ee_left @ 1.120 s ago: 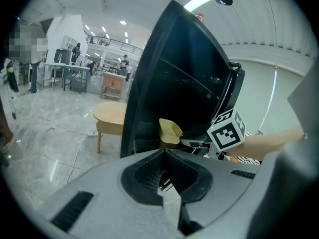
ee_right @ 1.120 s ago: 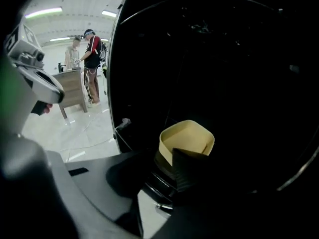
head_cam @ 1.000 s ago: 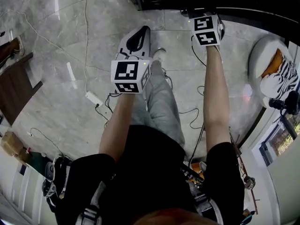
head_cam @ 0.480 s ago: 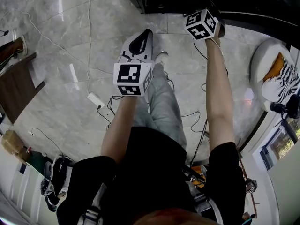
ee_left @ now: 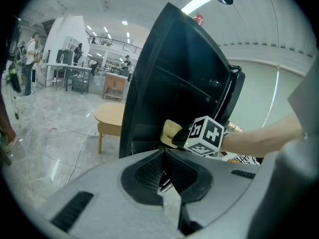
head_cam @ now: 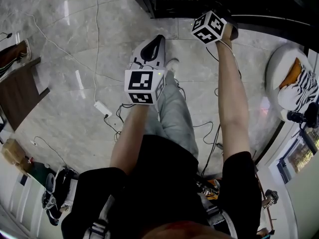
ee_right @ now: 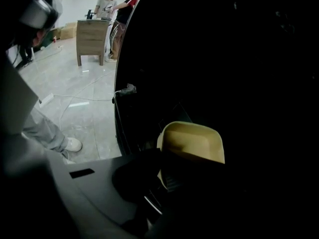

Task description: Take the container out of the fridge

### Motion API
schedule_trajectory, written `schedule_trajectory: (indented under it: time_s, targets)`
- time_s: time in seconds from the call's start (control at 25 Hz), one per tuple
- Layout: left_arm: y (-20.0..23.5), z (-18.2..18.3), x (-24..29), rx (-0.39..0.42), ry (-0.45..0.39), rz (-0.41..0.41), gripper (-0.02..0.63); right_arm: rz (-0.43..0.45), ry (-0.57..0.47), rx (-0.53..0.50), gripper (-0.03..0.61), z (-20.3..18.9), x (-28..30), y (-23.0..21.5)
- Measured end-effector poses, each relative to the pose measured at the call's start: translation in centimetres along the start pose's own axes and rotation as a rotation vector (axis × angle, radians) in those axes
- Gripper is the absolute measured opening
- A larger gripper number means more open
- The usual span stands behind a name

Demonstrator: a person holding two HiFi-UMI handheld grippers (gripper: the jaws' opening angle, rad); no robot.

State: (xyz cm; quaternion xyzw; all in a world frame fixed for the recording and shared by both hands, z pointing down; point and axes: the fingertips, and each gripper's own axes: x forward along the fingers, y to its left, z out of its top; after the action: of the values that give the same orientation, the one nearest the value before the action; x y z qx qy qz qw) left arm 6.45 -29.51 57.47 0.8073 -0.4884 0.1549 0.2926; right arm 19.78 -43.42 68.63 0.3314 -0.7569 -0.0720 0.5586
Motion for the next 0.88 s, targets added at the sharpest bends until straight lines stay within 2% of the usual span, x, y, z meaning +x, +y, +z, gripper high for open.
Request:
schedule_trajectory:
  time_s: [0.28, 0.44, 0.64, 0.76, 0.88]
  targets:
    - [-0.3, 1.5, -1.0, 0.0, -0.021, 0.001, 0.011, 0.017, -0.141, 0.189, 0.014, 2.3, -4.7, 0.9]
    - [-0.8, 2.4, -1.6, 0.0, -0.035, 0.003, 0.011, 0.03, -0.24, 0.35, 0.014, 3.6, -8.5, 1.6]
    - [-1.3, 3.1, -3.4, -0.007, -0.043, 0.023, 0.011, 0.026, -0.302, 0.565, 0.014, 3.3, -13.7, 3.1]
    - [-1.9, 3.8, -5.1, 0.006, -0.054, 0.046, 0.011, 0.012, -0.356, 0.703, 0.014, 3.5, -17.5, 3.4]
    - [-3.0, 4.9, -5.9, 0.025, -0.072, 0.036, 0.01, -0.026, -0.438, 0.839, 0.014, 3.6, -21.0, 2.9]
